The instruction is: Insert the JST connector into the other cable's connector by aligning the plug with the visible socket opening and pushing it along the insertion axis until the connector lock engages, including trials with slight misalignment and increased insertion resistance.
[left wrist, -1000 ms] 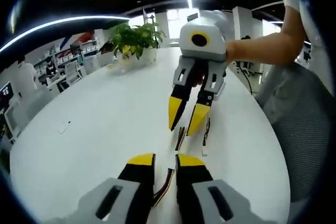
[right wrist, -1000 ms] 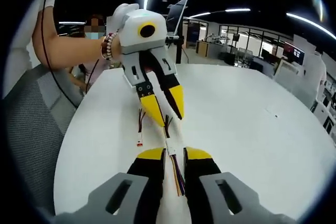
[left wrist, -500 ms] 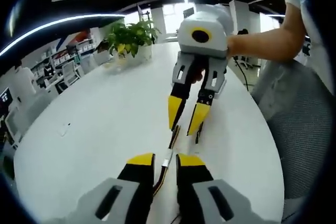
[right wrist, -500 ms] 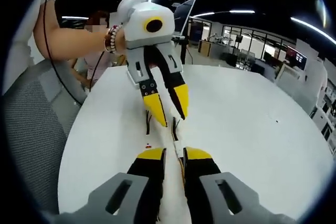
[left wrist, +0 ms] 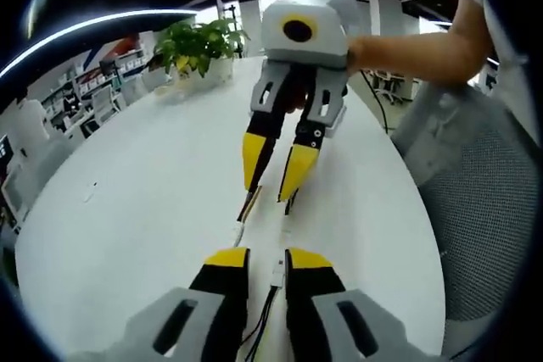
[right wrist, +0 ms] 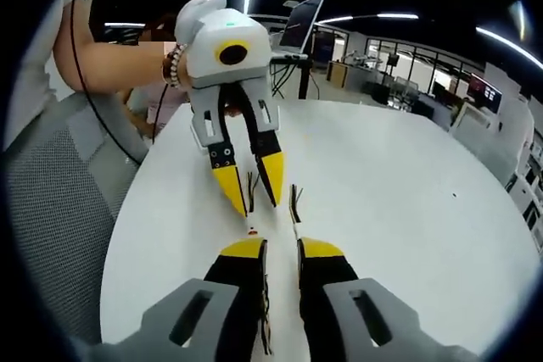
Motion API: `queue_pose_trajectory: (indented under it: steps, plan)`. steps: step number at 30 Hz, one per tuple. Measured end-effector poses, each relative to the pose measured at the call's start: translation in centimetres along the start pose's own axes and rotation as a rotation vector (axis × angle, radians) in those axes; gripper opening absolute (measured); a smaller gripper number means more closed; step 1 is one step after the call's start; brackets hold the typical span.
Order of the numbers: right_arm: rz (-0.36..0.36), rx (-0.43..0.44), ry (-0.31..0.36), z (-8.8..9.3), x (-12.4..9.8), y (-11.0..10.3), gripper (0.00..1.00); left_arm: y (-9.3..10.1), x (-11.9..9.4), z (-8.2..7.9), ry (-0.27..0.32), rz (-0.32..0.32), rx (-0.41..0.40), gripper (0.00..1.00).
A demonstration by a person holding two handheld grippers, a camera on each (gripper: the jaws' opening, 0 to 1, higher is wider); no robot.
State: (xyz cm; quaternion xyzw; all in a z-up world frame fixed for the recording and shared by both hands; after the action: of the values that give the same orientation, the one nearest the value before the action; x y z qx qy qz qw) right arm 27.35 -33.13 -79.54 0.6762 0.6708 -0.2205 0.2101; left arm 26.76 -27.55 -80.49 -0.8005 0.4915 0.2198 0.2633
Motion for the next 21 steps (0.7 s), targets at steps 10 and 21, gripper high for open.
queue_pose_trajectory:
  steps: [10,21]
  plan:
    - [-0.033,0.062,-0.027,2.3,1.0,-0.4,0.13,0.1,0.6,1.7,-0.023,0.021,-0.042,0.1]
    - [-0.08,0.143,0.178,1.3,0.9,-1.1,0.21,0.4,0.7,2.4,0.083,0.045,-0.166,0.08]
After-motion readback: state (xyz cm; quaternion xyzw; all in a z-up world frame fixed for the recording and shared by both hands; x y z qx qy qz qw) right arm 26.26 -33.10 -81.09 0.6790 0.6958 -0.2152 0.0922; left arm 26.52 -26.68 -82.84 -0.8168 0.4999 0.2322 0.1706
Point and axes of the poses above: the point that each gripper's makers call its tool centre point, and the gripper's own axes: x roughly forward along the fingers, y roughly to its right, z roughly out of its underside, the point moved 2 cm from there along -x, roughly backward along the fingers, and after that the axes turned 9 degrees about -z, right-handed, at the moved point
